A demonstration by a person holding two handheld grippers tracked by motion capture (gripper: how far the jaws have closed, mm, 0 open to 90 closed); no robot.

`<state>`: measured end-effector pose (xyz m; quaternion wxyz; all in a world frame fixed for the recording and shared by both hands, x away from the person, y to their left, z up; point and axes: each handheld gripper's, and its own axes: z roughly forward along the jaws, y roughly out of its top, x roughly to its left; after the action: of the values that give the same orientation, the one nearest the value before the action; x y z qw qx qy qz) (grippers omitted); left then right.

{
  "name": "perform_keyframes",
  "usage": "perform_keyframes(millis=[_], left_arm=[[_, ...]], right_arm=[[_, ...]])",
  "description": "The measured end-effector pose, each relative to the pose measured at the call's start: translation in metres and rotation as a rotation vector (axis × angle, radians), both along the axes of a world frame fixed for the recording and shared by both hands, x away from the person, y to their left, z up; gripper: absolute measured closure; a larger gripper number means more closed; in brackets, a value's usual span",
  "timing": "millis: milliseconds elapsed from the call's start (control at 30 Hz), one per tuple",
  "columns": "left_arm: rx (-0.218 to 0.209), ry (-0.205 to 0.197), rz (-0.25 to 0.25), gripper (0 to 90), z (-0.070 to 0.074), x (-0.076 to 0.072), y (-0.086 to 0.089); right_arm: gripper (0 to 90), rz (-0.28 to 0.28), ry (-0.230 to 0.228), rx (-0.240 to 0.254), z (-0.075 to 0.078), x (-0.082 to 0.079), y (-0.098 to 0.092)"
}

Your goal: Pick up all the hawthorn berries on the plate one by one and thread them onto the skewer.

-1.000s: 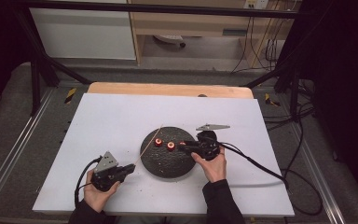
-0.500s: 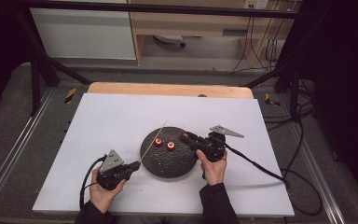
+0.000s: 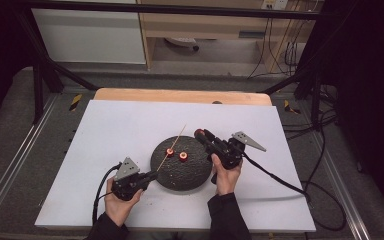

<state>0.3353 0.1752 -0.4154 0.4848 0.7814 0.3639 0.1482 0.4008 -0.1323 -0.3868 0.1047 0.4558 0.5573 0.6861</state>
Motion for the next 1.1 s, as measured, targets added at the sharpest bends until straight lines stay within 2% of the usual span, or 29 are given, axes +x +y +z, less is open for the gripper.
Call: perform_keyframes(millis=[233, 500, 900, 1100], left_arm=[[-0.013, 0.001, -0.006, 88.1, 0.003, 0.001, -0.007], [-0.020, 0.007, -0.030, 88.1, -0.001, -0.001, -0.016], [-0.024, 0.012, -0.055, 88.1, -0.003, -0.004, -0.021], [-0.026, 0.014, -0.057, 88.2, -0.004, -0.004, -0.022]], right_arm=[[60.9, -0.045, -0.050, 0.029, 0.002, 0.005, -0.001], [60.9, -0.088, -0.087, 0.055, 0.005, 0.011, -0.003], [60.9, -0.094, -0.117, 0.086, 0.001, 0.018, 0.000], [60.9, -0.095, -0.141, 0.083, 0.000, 0.017, 0.002]])
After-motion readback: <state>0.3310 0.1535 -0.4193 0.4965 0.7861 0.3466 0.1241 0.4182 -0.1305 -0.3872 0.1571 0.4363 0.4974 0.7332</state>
